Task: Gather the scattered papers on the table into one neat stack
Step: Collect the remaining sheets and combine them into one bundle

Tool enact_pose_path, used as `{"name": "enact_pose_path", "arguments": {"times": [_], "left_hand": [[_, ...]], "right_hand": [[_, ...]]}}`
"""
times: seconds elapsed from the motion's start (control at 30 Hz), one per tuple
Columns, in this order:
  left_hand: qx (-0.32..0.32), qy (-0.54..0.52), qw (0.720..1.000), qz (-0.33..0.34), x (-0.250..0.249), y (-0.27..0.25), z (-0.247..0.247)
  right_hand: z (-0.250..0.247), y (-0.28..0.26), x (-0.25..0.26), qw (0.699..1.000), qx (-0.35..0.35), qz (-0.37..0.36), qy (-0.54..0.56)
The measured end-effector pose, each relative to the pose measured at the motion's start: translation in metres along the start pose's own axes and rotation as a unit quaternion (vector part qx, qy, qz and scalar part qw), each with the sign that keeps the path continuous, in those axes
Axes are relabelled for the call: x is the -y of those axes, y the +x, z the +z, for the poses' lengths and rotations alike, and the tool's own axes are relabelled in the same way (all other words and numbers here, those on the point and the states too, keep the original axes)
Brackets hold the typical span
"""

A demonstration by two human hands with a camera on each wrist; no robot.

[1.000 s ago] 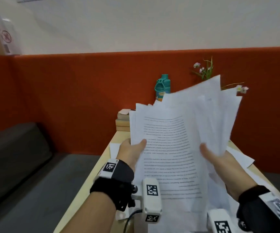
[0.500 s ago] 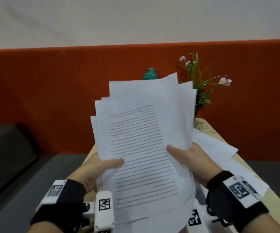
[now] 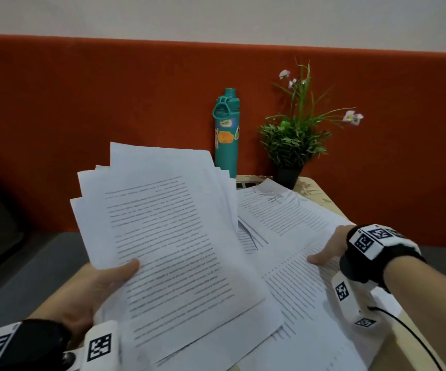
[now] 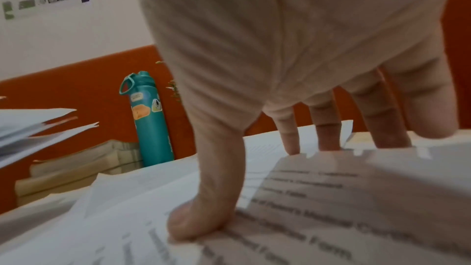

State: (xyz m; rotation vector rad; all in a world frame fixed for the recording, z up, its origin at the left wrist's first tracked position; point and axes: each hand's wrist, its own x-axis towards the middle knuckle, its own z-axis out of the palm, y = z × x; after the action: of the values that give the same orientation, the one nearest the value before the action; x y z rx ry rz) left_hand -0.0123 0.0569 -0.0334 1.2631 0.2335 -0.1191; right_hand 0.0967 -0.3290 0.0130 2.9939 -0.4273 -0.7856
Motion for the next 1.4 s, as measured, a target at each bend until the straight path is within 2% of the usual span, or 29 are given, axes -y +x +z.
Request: {"name": "enact_pose_path", "arguments": {"times": [0.07,0.17,0.33,0.4,0.5,0.53,0.67,0.73,0.83,0.93,1.0,1.1,1.13,1.2,1.27,1.33,1.4], "left_hand": [[0.015,0.004,1.000,-0.012,0.002,0.001,-0.001],[0.004,0.021,1.000,-0.015,0.002,0.001,0.001],[-0.020,0.044,0.999,-0.019,0.001,-0.002,0.001],[-0.027,0.054,0.998,-0.018,0.001,-0.002,0.000],[-0.031,0.051,0.998,-0.017,0.001,-0.001,-0.001],[-0.031,0.050,0.998,-0.018,0.001,-0.001,0.000],[-0.033,0.043,0.998,-0.031,0.001,-0.001,0.000],[-0.033,0.042,0.998,-0.030,0.001,-0.002,0.000],[-0.034,0.045,0.998,-0.022,0.001,-0.006,0.001],[-0.029,0.046,0.998,-0.015,0.001,-0.008,0.003],[-0.025,0.041,0.999,-0.015,0.000,-0.010,0.004],[-0.028,0.042,0.999,-0.016,-0.001,-0.011,0.005],[-0.028,0.042,0.999,-0.020,-0.001,-0.011,0.005],[-0.026,0.039,0.999,-0.028,-0.001,-0.011,0.005],[-0.027,0.038,0.998,-0.031,-0.001,-0.011,0.006],[-0.024,0.037,0.998,-0.036,-0.001,-0.011,0.007],[-0.022,0.027,0.999,-0.034,-0.001,-0.011,0.008]], "right_hand": [[0.005,0.008,-0.002,1.000,-0.022,0.000,-0.003],[0.003,0.011,0.000,1.000,-0.017,-0.015,-0.017],[-0.024,-0.009,-0.011,0.980,-0.125,-0.058,0.142],[-0.025,-0.018,-0.026,0.987,-0.081,-0.039,0.136],[-0.003,-0.036,-0.045,0.996,0.080,0.024,0.033],[0.006,-0.037,-0.052,0.994,0.095,0.033,0.031],[0.027,-0.042,-0.066,0.993,0.041,0.078,0.072],[0.027,-0.046,-0.065,0.993,0.046,0.084,0.066],[0.027,-0.040,-0.067,0.986,0.074,0.092,0.118],[0.027,-0.032,-0.069,0.978,0.054,0.087,0.181],[0.025,-0.039,-0.066,0.948,0.005,0.080,0.309],[0.039,-0.053,-0.061,0.836,-0.063,0.042,0.544],[0.049,-0.060,-0.057,0.816,-0.057,0.027,0.575],[0.067,-0.069,-0.048,0.800,-0.019,-0.002,0.599],[0.063,-0.069,-0.044,0.786,-0.025,-0.012,0.618],[0.038,-0.060,-0.042,0.782,-0.103,-0.020,0.614],[0.004,-0.040,-0.040,0.796,-0.189,-0.039,0.573]]}}
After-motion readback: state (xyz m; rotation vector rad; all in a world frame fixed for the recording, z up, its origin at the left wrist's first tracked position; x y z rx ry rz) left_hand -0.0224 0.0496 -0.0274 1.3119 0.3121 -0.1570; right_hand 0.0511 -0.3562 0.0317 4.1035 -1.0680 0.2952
